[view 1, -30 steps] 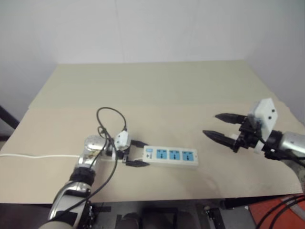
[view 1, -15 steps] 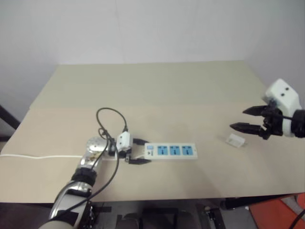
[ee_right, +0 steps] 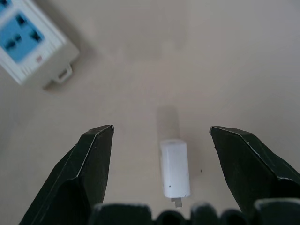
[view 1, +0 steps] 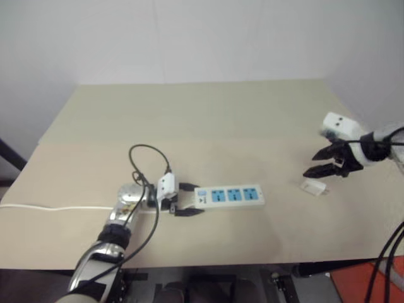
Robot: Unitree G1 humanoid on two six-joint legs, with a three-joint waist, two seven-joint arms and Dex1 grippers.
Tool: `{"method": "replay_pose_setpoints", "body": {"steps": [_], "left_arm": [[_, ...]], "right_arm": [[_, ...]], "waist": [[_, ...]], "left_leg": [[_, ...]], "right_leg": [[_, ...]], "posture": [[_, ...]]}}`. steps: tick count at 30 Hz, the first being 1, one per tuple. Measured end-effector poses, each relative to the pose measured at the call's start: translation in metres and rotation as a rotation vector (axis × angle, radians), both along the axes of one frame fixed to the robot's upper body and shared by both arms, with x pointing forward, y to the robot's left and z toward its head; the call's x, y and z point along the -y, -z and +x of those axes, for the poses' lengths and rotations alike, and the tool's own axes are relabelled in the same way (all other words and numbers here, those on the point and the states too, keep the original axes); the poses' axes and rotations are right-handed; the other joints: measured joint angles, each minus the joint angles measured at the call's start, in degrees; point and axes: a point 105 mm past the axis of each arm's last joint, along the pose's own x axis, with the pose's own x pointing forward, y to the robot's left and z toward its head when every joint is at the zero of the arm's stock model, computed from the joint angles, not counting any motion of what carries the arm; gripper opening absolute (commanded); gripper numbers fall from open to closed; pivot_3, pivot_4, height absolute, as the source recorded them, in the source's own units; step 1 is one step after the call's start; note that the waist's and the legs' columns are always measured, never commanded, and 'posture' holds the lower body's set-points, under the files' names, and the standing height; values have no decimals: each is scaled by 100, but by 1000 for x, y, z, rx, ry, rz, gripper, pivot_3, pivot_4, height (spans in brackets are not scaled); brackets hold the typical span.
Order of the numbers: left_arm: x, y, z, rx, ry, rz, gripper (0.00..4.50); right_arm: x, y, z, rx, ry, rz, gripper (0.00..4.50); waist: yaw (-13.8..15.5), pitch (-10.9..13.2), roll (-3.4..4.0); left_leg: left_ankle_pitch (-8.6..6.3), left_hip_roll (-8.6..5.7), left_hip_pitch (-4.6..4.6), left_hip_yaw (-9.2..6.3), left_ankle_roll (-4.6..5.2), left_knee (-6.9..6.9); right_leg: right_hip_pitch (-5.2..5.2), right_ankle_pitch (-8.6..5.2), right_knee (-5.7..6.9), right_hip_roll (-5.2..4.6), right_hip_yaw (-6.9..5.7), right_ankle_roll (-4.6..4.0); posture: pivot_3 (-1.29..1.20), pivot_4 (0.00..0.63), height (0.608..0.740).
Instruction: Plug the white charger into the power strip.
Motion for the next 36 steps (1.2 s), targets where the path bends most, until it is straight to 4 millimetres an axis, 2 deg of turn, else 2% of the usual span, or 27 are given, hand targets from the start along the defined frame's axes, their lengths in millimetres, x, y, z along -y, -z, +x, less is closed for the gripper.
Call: {"method": "replay_pose_setpoints", "body": {"steps": [7, 15, 28, 31, 36], "left_arm": [[0, 0, 0, -6, -6, 4, 3274], [-1, -2, -1, -3, -12, 6, 3274], [-5, -2, -4, -1, -40, 4, 3274], [-6, -2, -4, 0, -42, 6, 3274], [-9, -2, -4, -8, -50, 10, 3274]], "right_arm": [[6, 16, 11, -79, 10, -72, 3927], [7, 30, 14, -158, 5, -133, 3927], [8, 60, 25, -203, 46, -168, 3927], [12, 64, 25, -206, 59, -189, 3318], [11, 65, 28, -193, 52, -201, 1552]], "waist": [[-1, -1, 1], [-1, -2, 4], [-36, -7, 11], [-49, -7, 12], [-61, -8, 12]], "left_leg": [[1, -14, -1, 0, -3, -1], [4, -23, -24, -1, -8, 0], [7, -28, -28, -2, -14, 0], [8, -28, -27, -2, -14, 0], [7, -29, -21, -3, -14, 0]], "right_leg": [[-8, 0, 0, -2, 4, 0], [-46, 0, 8, -7, 11, -1], [-64, 1, 36, -9, 19, -2], [-66, 1, 36, -8, 20, -2], [-65, 1, 35, -8, 21, -2]], "posture": [[0, 150, 740], [0, 150, 740], [0, 150, 740], [0, 150, 740], [0, 150, 740]]}}
